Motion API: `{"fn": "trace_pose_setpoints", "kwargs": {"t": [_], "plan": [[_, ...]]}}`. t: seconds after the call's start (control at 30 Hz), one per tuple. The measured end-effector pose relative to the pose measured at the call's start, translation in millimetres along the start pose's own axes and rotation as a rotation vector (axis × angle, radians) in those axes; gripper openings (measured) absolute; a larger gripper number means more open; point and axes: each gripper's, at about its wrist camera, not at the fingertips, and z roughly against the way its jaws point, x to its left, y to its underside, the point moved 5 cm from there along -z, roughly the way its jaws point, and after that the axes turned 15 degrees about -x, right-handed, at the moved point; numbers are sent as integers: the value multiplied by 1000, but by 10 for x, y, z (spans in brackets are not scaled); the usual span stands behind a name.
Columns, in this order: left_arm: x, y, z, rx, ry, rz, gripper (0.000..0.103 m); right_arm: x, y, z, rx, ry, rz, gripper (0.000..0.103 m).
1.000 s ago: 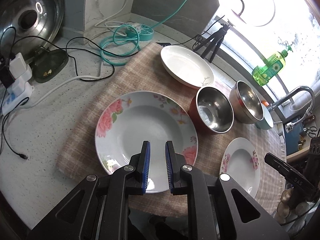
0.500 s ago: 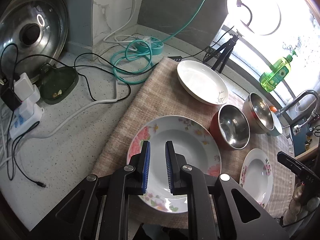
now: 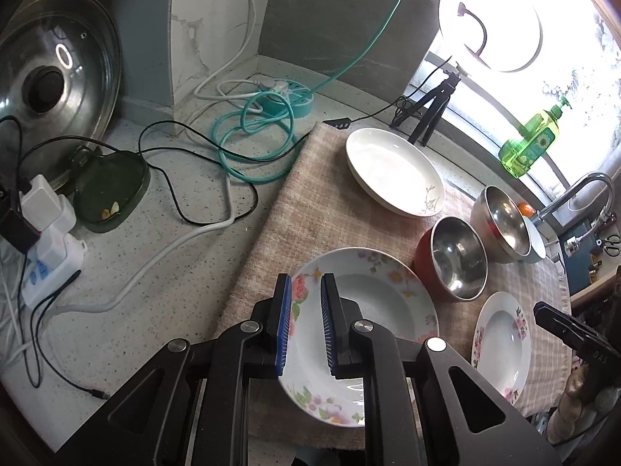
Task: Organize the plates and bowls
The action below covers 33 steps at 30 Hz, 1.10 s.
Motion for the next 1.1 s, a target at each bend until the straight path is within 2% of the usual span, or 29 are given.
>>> {"fn": "trace_pose_setpoints", "kwargs": {"t": [0.47,1.1], "plan": [[232,155,-219,83,36,26,14,187,197,-369,58,0,-51,32],[265,474,-382,176,100,62,14,180,480,-755,157,5,-87,32]]}}
